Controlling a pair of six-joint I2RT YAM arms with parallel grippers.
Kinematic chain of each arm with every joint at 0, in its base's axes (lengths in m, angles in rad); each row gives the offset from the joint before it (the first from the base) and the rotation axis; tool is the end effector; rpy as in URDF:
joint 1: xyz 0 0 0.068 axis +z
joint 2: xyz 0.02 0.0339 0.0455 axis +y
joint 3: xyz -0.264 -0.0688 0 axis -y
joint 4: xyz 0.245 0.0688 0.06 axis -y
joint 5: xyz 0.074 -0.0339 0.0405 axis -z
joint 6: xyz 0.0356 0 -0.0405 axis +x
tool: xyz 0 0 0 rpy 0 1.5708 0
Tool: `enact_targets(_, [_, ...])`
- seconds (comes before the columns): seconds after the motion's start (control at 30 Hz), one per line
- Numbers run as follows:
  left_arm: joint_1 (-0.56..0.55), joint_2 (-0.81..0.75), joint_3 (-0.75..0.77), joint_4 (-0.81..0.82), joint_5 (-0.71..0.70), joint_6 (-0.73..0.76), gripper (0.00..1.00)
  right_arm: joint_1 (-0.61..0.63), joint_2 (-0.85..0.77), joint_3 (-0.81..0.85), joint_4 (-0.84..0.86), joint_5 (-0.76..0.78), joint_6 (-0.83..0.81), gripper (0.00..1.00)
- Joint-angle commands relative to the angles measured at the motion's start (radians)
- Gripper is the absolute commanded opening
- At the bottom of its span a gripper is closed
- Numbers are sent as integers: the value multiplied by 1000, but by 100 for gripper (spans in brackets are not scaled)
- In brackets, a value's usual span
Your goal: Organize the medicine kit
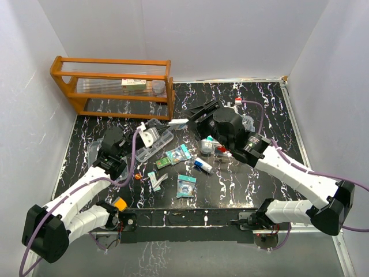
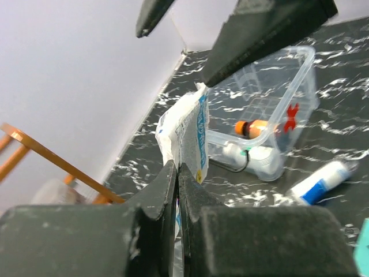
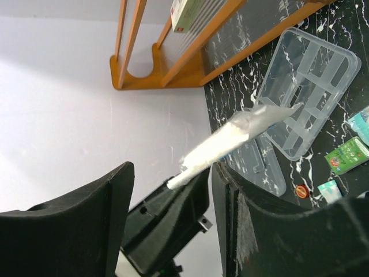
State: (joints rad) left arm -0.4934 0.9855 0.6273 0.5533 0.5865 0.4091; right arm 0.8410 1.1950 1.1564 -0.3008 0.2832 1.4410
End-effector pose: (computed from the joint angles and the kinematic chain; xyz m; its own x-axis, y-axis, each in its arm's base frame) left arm 0.1900 -0.1245 0.3239 0.5038 0.1053 -0.8574 0.7327 0.4736 0.4887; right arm 0.1889 0.1963 0.3736 -0.5641 0.7974 -0.2143 0.1502 0.3543 0.9230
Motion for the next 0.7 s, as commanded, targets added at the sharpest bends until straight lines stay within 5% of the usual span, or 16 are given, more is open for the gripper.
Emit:
enact_targets(0.0, [-14,-21,-39,204,52,267,0,-25,-23,77,-14,54,132,52])
enact_targets(0.33, [-30,-12,-44,246,4,366,0,-37,37,65,-40,-117,166,51])
enact_targets(0.67, [-41,-40,-55,187,29,389,0,-89,117,122,-13,-132,142,46])
